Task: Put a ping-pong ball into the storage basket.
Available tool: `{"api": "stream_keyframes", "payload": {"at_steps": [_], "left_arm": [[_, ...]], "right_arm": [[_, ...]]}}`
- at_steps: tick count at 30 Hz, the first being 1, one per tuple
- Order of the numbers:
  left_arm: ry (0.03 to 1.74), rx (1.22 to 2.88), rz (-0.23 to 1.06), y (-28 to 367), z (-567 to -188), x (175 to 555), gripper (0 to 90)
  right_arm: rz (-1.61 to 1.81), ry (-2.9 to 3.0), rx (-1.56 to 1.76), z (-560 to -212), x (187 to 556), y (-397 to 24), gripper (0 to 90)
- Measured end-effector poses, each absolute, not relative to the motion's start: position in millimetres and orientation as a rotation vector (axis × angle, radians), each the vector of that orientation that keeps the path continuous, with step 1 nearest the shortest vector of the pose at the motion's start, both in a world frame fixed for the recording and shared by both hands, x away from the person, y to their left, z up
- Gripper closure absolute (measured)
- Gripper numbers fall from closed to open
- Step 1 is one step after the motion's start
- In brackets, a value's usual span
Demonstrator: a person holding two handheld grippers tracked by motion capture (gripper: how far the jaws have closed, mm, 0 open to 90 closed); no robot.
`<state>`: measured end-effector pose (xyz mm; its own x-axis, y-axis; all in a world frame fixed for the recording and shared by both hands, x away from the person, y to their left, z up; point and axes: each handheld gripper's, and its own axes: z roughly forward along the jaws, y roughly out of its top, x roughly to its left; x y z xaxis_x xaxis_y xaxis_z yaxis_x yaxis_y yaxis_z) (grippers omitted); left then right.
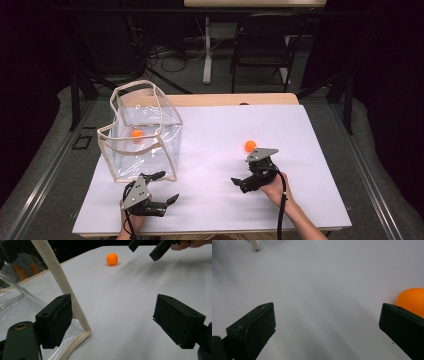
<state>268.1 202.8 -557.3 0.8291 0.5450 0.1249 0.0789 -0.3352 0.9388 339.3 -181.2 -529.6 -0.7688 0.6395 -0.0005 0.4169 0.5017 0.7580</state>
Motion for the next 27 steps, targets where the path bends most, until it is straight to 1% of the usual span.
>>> {"api": "stream_keyframes", "payload": {"at_steps": [12,27], "left_arm": [[0.471,1.878,0.513,202.4,-557.6,267.9,15.6],[0.462,1.878,0.512,203.0,-557.2,265.9,15.7]], "right_arm": [[1.093,2.443,0.924,-532.9,339.7,-196.5,0.0],[1.065,2.425,0.945,-533.9,346.1,-203.5,0.0]]}}
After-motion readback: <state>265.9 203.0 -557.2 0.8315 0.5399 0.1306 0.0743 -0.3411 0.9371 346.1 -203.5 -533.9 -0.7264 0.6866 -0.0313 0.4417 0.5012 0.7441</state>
